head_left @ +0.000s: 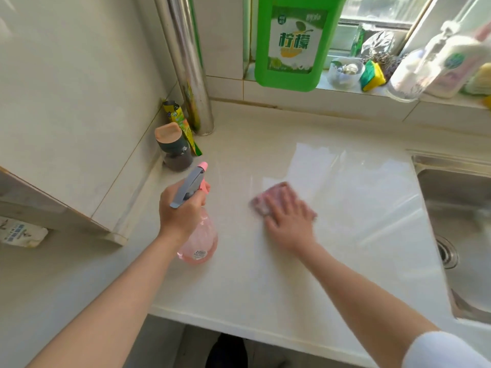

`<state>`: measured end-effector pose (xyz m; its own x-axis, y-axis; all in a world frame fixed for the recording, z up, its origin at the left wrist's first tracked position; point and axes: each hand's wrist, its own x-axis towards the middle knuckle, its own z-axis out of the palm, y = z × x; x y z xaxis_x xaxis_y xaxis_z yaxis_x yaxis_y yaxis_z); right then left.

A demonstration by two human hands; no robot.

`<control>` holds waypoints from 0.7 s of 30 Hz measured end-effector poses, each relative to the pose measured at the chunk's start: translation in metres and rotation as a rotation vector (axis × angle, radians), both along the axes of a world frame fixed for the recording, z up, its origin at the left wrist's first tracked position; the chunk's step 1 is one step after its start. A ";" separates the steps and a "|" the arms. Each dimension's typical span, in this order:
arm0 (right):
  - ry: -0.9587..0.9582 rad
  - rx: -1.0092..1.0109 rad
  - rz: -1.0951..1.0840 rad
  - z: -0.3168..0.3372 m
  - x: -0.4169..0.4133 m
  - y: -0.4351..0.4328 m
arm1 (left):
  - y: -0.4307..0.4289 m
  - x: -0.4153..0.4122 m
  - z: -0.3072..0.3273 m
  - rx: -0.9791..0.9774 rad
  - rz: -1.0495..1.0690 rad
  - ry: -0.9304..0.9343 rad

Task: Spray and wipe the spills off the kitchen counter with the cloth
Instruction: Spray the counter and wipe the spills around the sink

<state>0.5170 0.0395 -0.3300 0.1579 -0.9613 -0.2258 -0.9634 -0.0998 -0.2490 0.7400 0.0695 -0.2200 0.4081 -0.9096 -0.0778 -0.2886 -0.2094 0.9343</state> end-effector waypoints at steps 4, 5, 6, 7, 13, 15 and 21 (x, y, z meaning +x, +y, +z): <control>-0.030 -0.068 0.484 -0.002 0.020 0.058 | 0.008 -0.012 -0.001 -0.008 0.002 -0.014; -0.038 -0.066 0.521 -0.003 0.007 0.063 | 0.010 -0.014 0.000 -0.008 0.003 -0.024; -0.030 -0.068 0.510 -0.004 -0.011 0.064 | 0.011 -0.016 0.000 -0.007 0.008 -0.031; -0.020 -0.066 0.443 -0.005 -0.032 0.062 | 0.011 -0.018 0.002 -0.008 0.015 -0.036; 0.049 -0.018 -0.336 0.008 -0.173 0.066 | 0.020 -0.033 0.007 0.006 0.027 -0.035; 0.066 -0.015 -0.580 0.005 -0.185 0.072 | 0.028 -0.042 0.009 -0.005 -0.005 -0.019; 0.002 -0.026 -0.213 -0.003 -0.093 0.109 | 0.050 -0.077 0.008 -0.023 -0.129 0.008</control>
<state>0.4242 0.1490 -0.3330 -0.0500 -0.9784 -0.2005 -0.9639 0.0999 -0.2469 0.6628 0.1192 -0.2119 0.2871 -0.9561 -0.0595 -0.3047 -0.1500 0.9406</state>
